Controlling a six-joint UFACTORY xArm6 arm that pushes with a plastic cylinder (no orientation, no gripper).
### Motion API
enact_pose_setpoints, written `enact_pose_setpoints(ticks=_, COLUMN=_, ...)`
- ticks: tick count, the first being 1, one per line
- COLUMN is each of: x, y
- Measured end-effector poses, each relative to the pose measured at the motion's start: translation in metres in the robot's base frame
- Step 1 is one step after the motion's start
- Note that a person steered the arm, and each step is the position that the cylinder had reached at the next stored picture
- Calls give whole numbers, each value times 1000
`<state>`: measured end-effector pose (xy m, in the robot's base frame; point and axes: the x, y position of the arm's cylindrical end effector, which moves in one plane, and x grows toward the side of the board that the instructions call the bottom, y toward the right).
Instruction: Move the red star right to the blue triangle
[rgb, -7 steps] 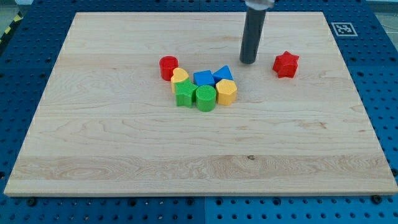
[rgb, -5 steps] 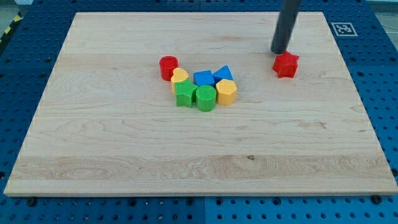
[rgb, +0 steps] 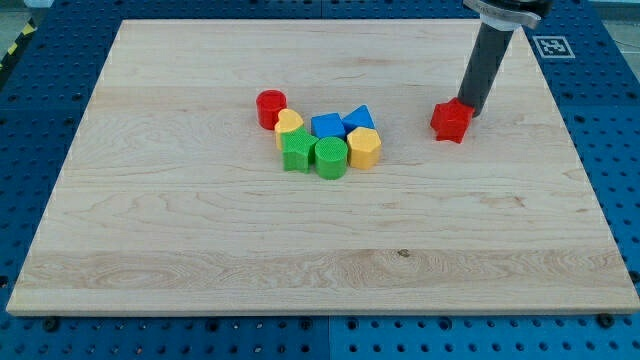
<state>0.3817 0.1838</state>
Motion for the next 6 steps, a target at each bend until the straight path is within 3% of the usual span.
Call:
enact_pose_setpoints(ticks=2, x=19, y=15)
enact_pose_setpoints(ticks=6, x=35, y=-50)
